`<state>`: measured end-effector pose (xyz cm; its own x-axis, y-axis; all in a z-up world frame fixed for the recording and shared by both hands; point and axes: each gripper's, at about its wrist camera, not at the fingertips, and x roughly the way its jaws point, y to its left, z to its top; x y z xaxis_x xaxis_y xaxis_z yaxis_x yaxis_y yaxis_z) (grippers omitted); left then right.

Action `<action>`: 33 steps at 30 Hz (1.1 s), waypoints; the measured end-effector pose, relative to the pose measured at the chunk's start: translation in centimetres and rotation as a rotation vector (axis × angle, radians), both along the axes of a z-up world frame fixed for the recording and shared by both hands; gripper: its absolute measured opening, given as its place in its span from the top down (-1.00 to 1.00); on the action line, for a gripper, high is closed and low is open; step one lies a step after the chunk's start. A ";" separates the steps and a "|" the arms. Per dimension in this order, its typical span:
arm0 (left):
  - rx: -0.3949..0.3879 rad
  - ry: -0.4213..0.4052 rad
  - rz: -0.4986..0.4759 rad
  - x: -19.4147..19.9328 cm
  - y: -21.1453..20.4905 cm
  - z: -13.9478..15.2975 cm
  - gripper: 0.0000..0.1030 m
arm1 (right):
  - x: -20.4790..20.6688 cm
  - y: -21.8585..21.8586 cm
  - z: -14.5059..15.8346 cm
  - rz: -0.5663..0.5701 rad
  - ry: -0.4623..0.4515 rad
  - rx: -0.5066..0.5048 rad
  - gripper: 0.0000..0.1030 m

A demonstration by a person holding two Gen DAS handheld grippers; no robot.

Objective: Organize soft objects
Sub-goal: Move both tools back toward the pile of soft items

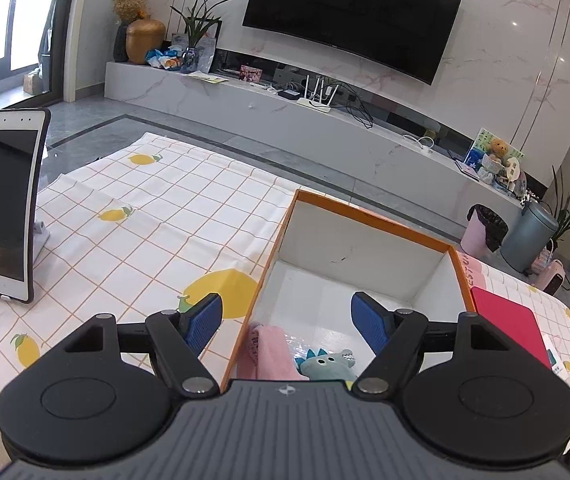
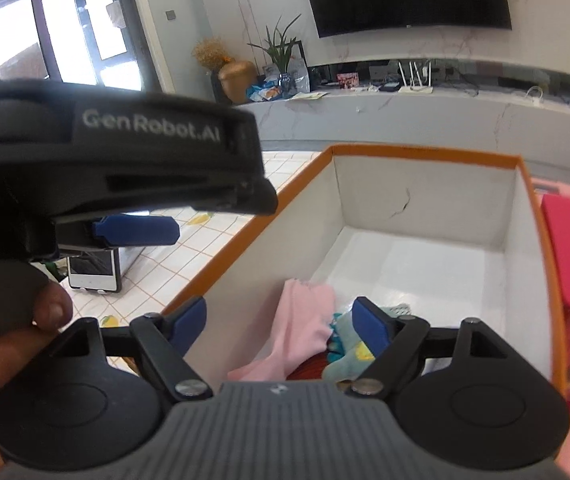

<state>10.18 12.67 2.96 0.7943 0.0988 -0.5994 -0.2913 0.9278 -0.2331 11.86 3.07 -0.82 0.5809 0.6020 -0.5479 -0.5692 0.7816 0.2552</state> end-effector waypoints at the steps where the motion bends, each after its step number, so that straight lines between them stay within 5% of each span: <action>1: 0.000 0.000 -0.002 0.0 -0.1 0.0 -0.68 | -0.1 -0.1 0.2 -0.002 -0.010 -0.009 -0.56; 8: -0.018 -0.027 -0.024 -0.6 -0.3 0.7 -0.68 | -0.5 -1.0 1.7 -0.025 -0.061 -0.053 -0.70; 13: -0.099 -0.094 -0.111 -1.9 -0.7 2.1 -0.68 | -0.8 -2.2 2.8 -0.059 -0.052 -0.045 -0.70; 22: -0.088 -0.187 -0.125 -4.1 -3.1 5.6 -0.68 | -2.3 -5.2 6.2 -0.131 -0.101 -0.095 -0.70; 25: -0.097 -0.223 -0.124 -4.8 -3.6 6.8 -0.68 | -2.0 -7.8 7.9 -0.178 -0.128 -0.113 -0.70; 30: -0.063 -0.248 -0.164 -5.5 -5.6 8.3 -0.68 | -1.5 -16.2 11.7 -0.336 -0.084 0.047 -0.80; 33: -0.036 -0.255 -0.236 -5.5 -7.8 8.6 -0.68 | -1.3 -20.7 13.6 -0.444 -0.113 0.024 -0.85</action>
